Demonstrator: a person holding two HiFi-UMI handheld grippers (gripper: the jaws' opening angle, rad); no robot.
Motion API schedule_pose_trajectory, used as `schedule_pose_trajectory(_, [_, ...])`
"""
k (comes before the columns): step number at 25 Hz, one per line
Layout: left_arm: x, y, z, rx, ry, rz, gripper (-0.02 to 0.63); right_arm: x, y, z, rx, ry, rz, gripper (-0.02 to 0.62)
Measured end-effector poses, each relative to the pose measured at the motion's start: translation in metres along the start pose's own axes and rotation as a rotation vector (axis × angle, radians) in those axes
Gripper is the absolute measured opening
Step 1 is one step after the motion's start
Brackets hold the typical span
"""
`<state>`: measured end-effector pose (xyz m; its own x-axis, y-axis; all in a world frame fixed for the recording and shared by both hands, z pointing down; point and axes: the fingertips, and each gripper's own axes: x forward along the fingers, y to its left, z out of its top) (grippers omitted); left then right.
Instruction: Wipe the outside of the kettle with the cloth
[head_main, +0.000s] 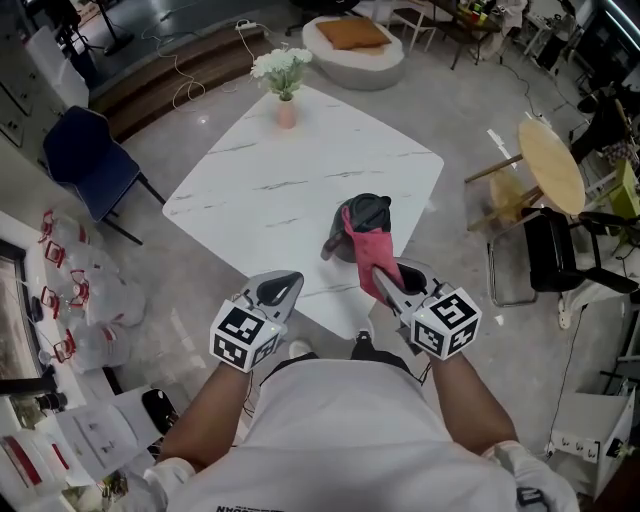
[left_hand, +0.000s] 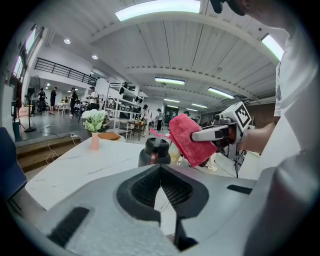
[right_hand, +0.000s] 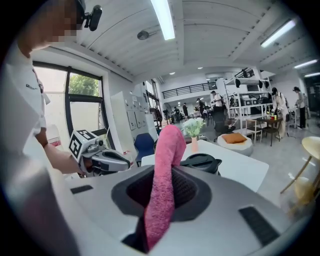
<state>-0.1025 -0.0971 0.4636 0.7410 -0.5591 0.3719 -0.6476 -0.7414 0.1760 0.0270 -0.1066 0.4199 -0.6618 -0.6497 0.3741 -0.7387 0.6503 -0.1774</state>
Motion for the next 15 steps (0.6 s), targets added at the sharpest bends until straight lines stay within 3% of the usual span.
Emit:
schedule_pose_trajectory(10, [0.01, 0.02, 0.015, -0.023, -0.022, 0.143, -0.002, 0.039, -0.025, 0.05, -0.109, 0.023, 0.122, 0.066])
schedule_pose_trajectory(15, [0.013, 0.018, 0.01, -0.055, -0.004, 0.17, -0.002, 0.072, -0.031, 0.044, -0.118, 0.147, 0.181, 0.065])
